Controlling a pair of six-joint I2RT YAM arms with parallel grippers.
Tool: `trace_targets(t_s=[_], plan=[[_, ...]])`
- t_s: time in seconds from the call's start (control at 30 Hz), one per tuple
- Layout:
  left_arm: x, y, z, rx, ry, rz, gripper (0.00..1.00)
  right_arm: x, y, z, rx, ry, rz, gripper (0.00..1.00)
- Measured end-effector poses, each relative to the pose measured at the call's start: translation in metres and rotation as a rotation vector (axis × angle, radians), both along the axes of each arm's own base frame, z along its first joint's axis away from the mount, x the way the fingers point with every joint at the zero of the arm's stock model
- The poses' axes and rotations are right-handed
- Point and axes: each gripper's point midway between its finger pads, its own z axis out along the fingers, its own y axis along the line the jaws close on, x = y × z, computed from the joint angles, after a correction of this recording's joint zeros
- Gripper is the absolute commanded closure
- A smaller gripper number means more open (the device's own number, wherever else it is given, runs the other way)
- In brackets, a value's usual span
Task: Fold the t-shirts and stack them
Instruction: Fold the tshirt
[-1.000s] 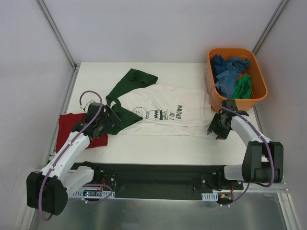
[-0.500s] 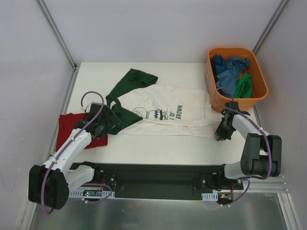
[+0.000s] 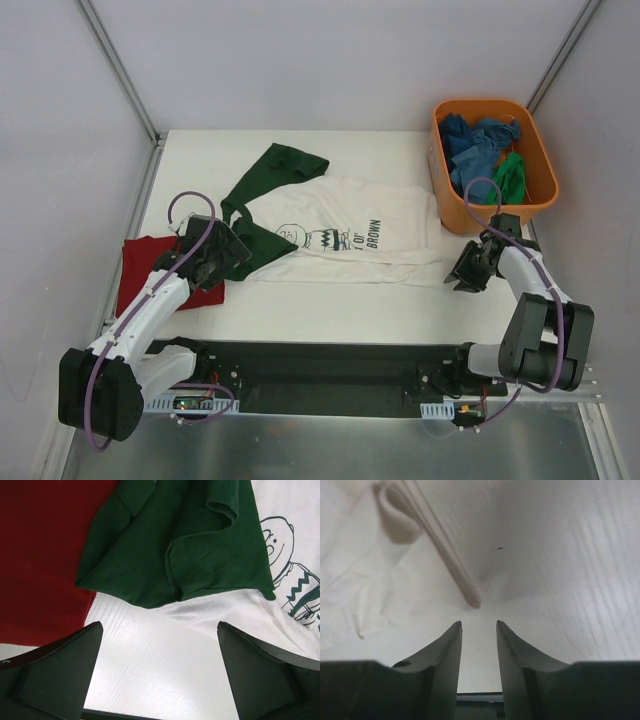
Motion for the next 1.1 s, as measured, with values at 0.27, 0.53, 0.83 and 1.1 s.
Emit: trace_targets(t_s=[0.27, 0.53, 0.83, 1.1], plan=[[-0.001, 0.0, -0.001, 0.002, 0.005, 0.0, 0.01, 0.005, 0.025, -0.01, 0.089, 0.024, 0.087, 0.6], [-0.001, 0.001, -0.001, 0.003, 0.007, 0.001, 0.01, 0.002, 0.02, -0.026, 0.038, 0.101, 0.065, 0.99], [-0.001, 0.004, 0.0, 0.008, 0.004, 0.011, 0.01, -0.012, -0.013, -0.024, -0.126, 0.191, -0.011, 0.99], [-0.005, 0.003, 0.0, 0.001, 0.009, 0.008, 0.05, -0.032, -0.037, -0.019, -0.234, 0.259, -0.054, 0.95]])
